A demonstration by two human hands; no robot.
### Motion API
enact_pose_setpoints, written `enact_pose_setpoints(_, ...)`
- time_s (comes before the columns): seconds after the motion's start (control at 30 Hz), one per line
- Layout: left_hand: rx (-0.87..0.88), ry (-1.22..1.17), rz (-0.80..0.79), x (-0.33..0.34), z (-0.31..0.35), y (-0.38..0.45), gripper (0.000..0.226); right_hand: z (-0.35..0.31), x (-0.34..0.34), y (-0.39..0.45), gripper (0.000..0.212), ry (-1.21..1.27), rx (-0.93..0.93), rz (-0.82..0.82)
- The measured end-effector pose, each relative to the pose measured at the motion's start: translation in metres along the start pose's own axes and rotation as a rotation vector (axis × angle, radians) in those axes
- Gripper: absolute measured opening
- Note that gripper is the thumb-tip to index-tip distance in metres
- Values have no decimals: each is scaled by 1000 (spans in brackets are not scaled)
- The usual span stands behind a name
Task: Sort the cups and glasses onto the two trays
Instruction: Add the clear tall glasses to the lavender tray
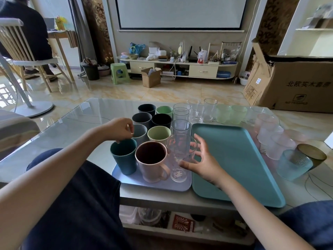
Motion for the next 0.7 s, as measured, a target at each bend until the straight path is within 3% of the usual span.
enact_pose_setpoints(0.1, -34, 167, 16, -1, -22, -3, 16, 5, 2, 2, 112, -51, -6, -29)
enact_pose_setpoints(0.43, 22, 196, 59, -5, -28, 4, 26, 8, 3, 4, 104, -94, -15, -19)
enact_pose_setpoints(0.7, -90, 153, -28, -3, -34, 5, 31, 8, 4, 4, 105, -99, -13, -26)
Point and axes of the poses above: each hand's wrist, its own y-axis towards the middle knuckle, its own x-axis out of the palm, z = x × y, the point moved 10 cm from there along y, towards the middle knuckle, and after that the axes turned 13 degrees about -y, right-handed, at the moved point
